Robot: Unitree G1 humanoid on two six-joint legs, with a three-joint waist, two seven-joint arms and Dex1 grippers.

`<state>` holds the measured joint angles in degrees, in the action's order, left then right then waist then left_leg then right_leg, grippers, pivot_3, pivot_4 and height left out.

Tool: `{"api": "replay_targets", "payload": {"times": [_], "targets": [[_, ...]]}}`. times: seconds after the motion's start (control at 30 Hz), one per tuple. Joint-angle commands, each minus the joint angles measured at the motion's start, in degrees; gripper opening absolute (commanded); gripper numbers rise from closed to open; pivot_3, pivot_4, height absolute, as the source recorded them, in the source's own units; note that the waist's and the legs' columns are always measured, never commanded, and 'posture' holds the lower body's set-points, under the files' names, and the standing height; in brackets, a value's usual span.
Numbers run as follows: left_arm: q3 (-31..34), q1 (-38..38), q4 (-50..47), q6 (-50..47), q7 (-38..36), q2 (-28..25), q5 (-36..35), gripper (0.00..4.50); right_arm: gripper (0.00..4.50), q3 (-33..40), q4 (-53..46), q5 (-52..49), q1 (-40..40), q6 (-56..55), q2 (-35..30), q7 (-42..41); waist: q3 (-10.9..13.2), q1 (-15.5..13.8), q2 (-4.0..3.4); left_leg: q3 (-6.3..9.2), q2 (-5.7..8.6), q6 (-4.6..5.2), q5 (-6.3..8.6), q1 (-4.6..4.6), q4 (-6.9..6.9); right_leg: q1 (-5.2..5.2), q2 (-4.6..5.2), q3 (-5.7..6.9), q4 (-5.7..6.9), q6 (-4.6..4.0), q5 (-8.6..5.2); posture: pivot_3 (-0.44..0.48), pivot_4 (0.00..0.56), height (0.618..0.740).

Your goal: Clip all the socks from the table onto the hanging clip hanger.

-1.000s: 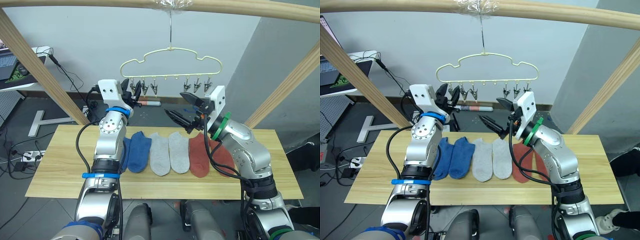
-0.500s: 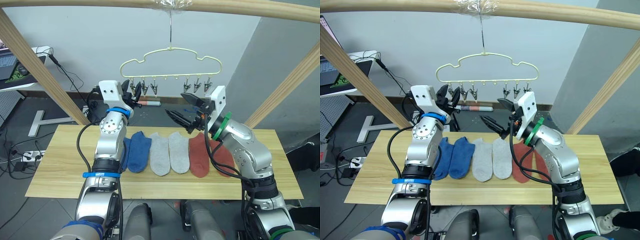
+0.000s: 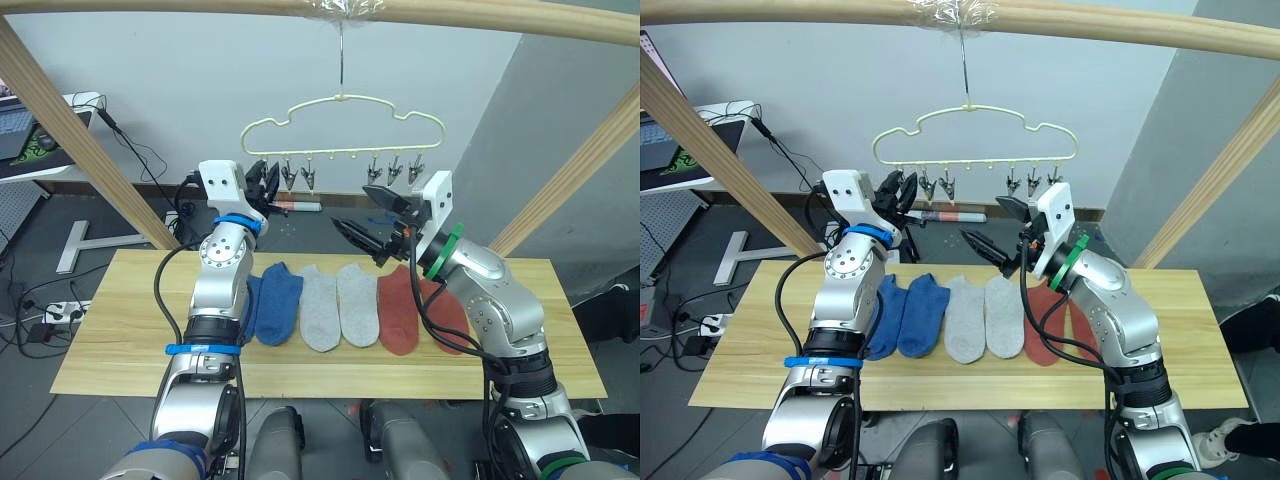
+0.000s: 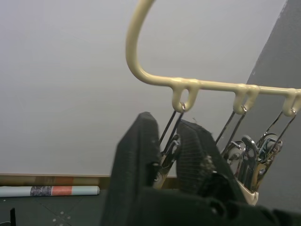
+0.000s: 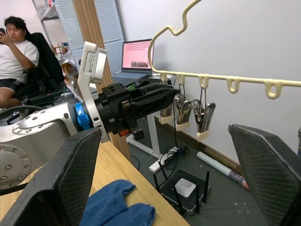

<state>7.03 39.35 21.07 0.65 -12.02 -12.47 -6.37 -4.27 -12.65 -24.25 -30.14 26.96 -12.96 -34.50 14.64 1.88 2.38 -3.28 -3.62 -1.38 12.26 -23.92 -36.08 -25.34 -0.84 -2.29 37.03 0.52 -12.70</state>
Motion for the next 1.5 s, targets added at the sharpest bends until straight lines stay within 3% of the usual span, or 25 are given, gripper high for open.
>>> {"api": "replay_targets", "payload": {"times": [0.03,0.33,0.5,0.67,0.97,1.4,1.5], "targets": [[0.3,1.3,-0.5,1.6,-0.4,-0.5,-0.3,0.06,4.5,1.1,-2.1,-1.1,-0.4,0.0,-0.5,0.0,0.0,0.0,0.0,0.0,0.0,0.0,0.0,0.0,0.0,0.0,0.0,0.0,0.0,0.0,0.0,-0.06,0.29,0.74],[0.4,2.1,0.5,2.1,-1.0,-0.8,-0.5,0.01,4.5,0.0,-1.3,0.9,0.4,-0.9,-1.2,0.2,0.1,0.0,0.01,0.0,0.0,0.0,0.0,0.0,0.0,0.0,0.0,0.0,0.0,0.0,0.0,-0.06,0.286,0.74],[0.8,1.0,-0.4,0.5,-1.3,-1.1,-1.0,0.01,4.5,0.1,0.2,10.5,13.1,3.5,-6.0,9.5,0.0,-0.4,0.02,0.11,-0.01,-0.01,0.0,-0.04,0.04,0.04,0.13,0.0,-0.04,0.14,-0.09,-0.06,0.283,0.74],[0.8,-0.2,-1.2,0.6,-1.1,-0.7,-1.1,0.01,4.5,4.1,5.5,12.5,17.6,4.2,-4.3,16.4,0.1,0.8,-0.04,-0.11,0.01,-0.01,0.01,-0.02,0.05,-0.09,0.29,-0.16,-0.01,0.29,-0.08,-0.068,0.283,0.74],[1.0,0.0,-1.2,0.4,-0.9,-0.5,-1.2,0.01,4.5,7.9,24.2,15.8,11.8,0.8,-3.6,21.9,0.1,1.4,-0.03,-0.14,0.1,-0.02,0.0,0.04,0.0,-0.02,0.09,-0.12,0.03,0.34,-0.03,-0.062,0.278,0.74],[1.5,-1.1,-3.1,-0.6,-0.5,-1.2,-1.2,0.01,4.5,8.3,39.7,16.9,7.4,-4.3,-2.5,20.4,0.1,1.3,-0.03,-0.13,0.09,-0.02,0.0,0.02,0.02,-0.02,0.06,-0.12,0.01,0.35,-0.03,-0.034,0.278,0.74],[1.6,-1.3,-3.4,-0.8,-0.4,-1.2,-1.2,0.0,3.94,9.5,41.3,16.5,7.5,-3.7,-2.0,21.1,0.1,1.3,-0.04,-0.12,0.08,-0.02,0.0,0.02,0.02,0.0,0.06,-0.12,0.01,0.35,-0.03,-0.034,0.278,0.74]]}}
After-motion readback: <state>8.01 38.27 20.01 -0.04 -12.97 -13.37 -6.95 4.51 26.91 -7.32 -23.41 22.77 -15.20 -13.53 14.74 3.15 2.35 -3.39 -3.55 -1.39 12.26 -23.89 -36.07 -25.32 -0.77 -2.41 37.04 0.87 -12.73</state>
